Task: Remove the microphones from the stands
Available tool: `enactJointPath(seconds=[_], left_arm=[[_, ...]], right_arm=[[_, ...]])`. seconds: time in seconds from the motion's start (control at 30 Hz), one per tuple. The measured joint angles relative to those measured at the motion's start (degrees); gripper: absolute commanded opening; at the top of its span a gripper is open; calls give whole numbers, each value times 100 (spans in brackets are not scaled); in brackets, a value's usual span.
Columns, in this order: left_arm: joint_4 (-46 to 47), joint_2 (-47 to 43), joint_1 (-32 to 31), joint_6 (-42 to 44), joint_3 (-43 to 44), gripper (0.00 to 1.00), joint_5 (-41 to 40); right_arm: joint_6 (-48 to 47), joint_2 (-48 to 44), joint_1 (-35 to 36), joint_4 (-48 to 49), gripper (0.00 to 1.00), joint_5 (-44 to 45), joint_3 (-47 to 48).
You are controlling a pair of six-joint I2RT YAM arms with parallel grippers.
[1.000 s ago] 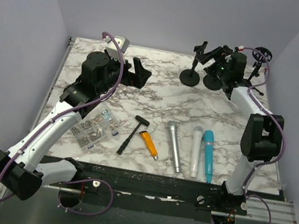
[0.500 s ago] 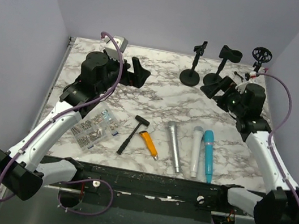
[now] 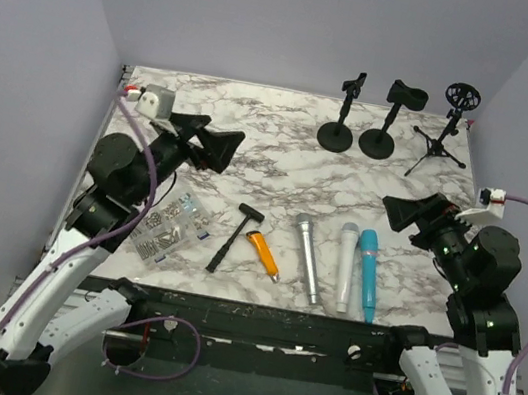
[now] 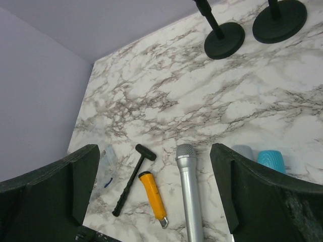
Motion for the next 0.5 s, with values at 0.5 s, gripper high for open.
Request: enactJointPath(seconds=[0.5], left_arm=[[96,-3862,0,-55,-1759,99,-308]], right_arm=[[46,-1659,0,-793,100,745,-127]])
